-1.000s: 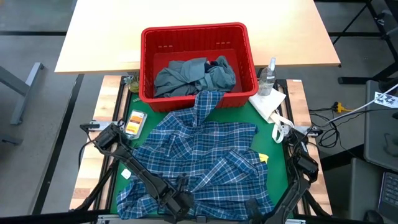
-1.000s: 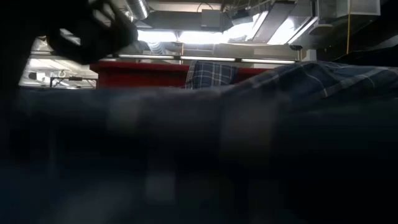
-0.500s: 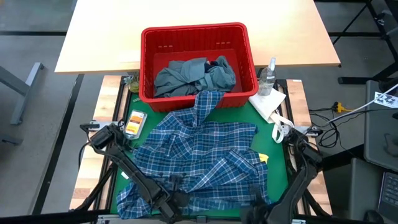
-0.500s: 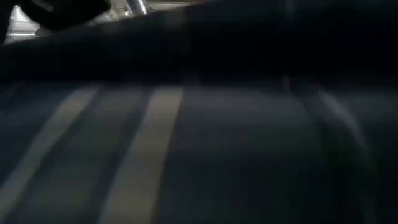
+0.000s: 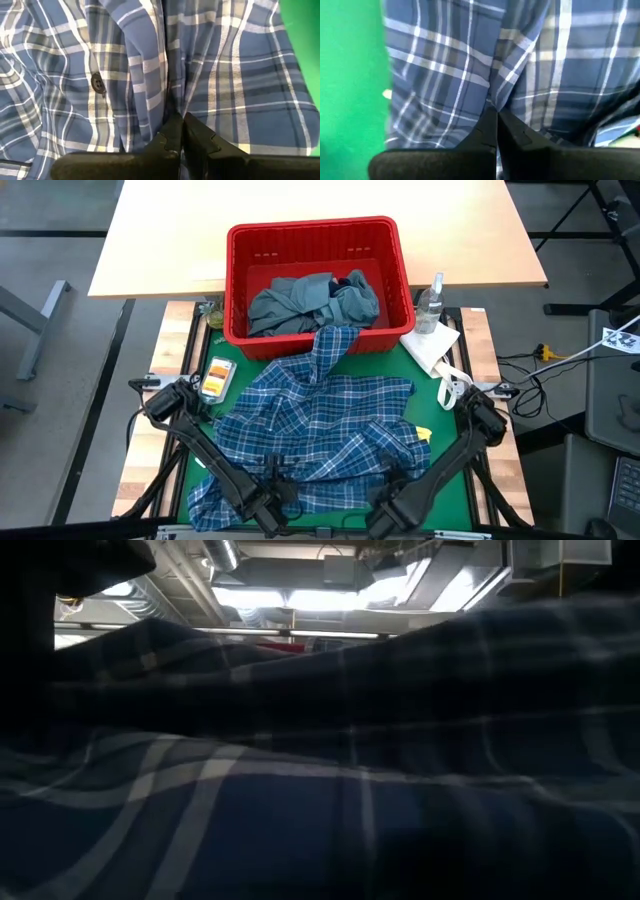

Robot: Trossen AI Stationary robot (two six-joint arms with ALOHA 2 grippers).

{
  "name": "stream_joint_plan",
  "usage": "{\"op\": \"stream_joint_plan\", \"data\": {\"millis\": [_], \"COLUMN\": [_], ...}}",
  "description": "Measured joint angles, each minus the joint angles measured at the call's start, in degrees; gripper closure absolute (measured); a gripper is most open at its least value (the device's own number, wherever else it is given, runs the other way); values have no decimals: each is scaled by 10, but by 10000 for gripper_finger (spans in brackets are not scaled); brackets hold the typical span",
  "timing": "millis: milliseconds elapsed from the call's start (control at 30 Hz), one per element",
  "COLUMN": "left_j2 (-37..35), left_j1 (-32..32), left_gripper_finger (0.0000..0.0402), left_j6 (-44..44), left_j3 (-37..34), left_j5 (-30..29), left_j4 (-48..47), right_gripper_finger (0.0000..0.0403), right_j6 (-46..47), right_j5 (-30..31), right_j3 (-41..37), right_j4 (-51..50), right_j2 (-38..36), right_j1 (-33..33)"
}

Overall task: Fold Laundry from Bin
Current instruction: Fold the blue shirt

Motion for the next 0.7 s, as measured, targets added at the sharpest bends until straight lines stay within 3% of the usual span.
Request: {"op": "stream_joint_plan", "data": {"millis": [400, 700], "left_j2": [1, 1], "left_j1": [5, 4], "left_gripper_finger": [395, 343], "left_j6": [0, 1], "left_j3": [-4, -4], "left_j5": [-22, -12], "left_j4": [-11, -16], "right_gripper_finger": [403, 379], "right_j6": [-15, -7], "right_j5": [3, 13], "right_j3": [-101, -106], "right_j4": [6, -2], "right_j2": [0, 0], "right_j1": [-6, -5]}}
